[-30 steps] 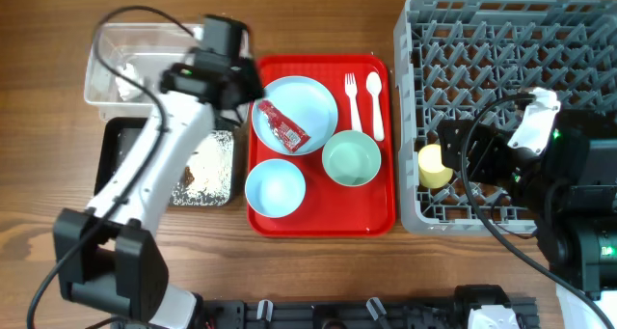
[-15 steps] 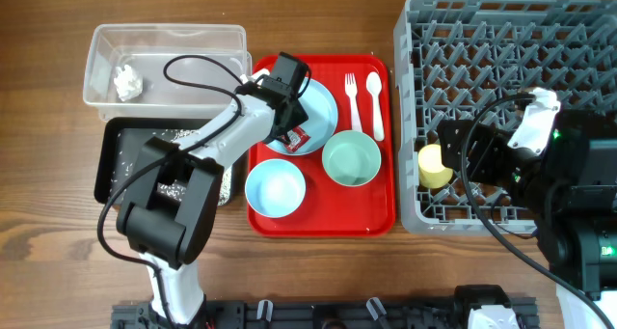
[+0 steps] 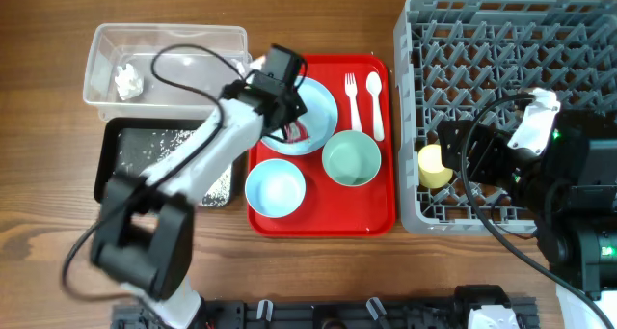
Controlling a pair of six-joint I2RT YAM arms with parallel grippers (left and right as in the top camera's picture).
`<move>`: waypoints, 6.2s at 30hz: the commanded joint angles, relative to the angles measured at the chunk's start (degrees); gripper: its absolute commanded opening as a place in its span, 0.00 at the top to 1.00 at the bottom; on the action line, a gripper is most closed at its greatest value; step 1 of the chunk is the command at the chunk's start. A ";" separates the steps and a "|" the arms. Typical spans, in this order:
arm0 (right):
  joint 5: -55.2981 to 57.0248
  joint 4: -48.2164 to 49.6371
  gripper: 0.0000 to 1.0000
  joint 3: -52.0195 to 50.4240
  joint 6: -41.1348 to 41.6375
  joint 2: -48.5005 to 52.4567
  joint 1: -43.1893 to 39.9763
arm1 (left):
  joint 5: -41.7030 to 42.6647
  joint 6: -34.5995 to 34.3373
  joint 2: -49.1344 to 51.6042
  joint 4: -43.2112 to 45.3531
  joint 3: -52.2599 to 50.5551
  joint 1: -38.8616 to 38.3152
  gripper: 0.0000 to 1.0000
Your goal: Sort waste into correct bins and load items into the dishwasher rack
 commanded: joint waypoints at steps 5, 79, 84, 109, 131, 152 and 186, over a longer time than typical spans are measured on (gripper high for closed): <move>-0.55 -0.07 0.00 0.33 -0.11 -0.04 0.07 | -14.67 11.26 -7.67 2.08 -0.20 7.50 0.96; -0.55 17.77 0.00 0.33 6.40 41.48 0.07 | 9.77 32.81 -103.08 36.74 -74.14 27.43 0.00; -0.55 19.56 0.00 0.33 6.43 41.48 0.07 | 9.57 32.83 -103.08 30.32 -74.18 27.43 0.00; -1.29 9.60 0.00 4.96 -8.98 20.28 14.01 | 9.55 32.83 -102.86 30.32 -74.18 27.43 0.00; 0.96 14.29 0.33 4.68 -10.73 54.66 41.29 | 9.55 32.83 -102.86 30.32 -74.18 27.43 0.00; 29.03 9.38 0.96 5.64 3.30 33.38 42.42 | 9.55 32.83 -102.86 30.32 -74.18 27.43 0.00; 85.70 30.71 0.96 5.07 -27.45 50.51 1.84 | 9.55 32.83 -102.86 30.29 -74.18 27.43 0.00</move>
